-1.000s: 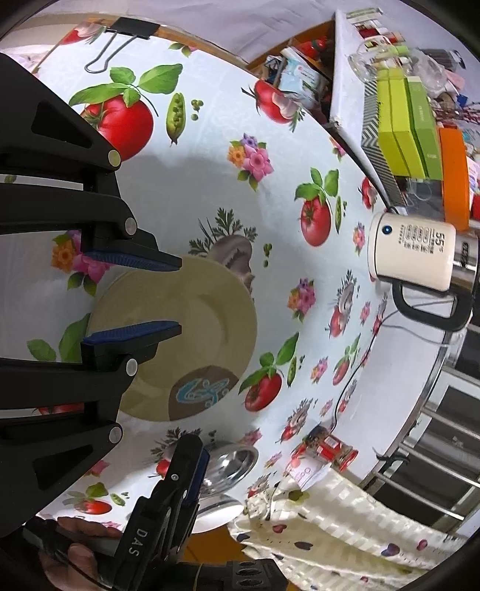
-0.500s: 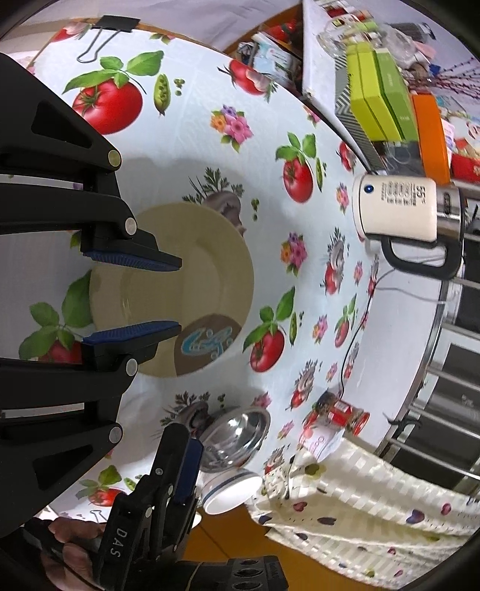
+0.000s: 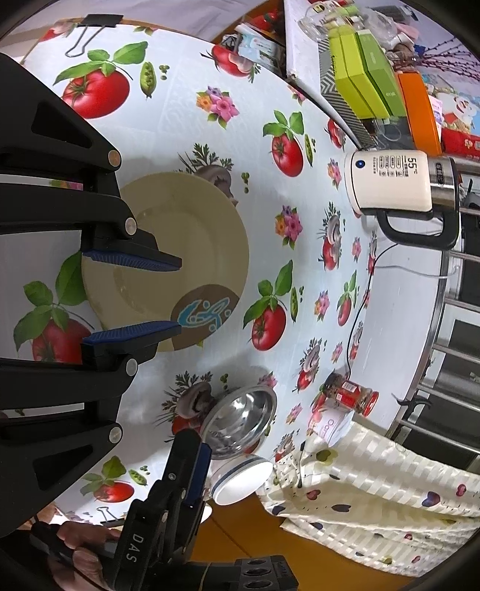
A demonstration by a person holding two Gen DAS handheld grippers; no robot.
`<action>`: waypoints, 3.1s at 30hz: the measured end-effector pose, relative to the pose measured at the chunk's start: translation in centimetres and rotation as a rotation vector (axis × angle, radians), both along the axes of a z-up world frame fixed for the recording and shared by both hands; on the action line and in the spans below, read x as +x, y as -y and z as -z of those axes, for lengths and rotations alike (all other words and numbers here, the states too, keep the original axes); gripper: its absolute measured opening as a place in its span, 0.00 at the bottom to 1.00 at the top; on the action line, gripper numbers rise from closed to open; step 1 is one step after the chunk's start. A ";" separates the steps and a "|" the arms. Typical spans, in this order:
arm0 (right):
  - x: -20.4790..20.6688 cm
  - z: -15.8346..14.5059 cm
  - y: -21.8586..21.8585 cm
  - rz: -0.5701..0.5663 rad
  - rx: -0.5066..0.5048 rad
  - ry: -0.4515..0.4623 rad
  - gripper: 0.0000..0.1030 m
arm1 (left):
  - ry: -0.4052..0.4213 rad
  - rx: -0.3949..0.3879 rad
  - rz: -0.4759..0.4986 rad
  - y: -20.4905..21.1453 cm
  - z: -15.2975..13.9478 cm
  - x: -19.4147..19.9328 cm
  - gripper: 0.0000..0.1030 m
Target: Organize plates and bowls
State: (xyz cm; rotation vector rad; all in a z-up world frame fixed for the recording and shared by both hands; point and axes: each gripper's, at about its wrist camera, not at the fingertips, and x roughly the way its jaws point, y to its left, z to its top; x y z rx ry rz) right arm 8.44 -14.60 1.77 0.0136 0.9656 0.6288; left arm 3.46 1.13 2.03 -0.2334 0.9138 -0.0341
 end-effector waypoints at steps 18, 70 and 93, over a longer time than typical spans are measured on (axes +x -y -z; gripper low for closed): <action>1.1 0.2 5.2 0.146 0.002 -0.002 0.40 | 0.002 -0.014 0.097 3.0 -0.2 2.1 0.28; 6.5 4.7 11.2 0.386 -0.082 -0.201 0.13 | -0.044 -0.086 0.220 6.6 1.7 6.1 0.28; -0.2 4.5 13.0 0.358 -0.077 -0.214 0.26 | -0.012 -0.062 0.241 7.9 -0.2 3.4 0.28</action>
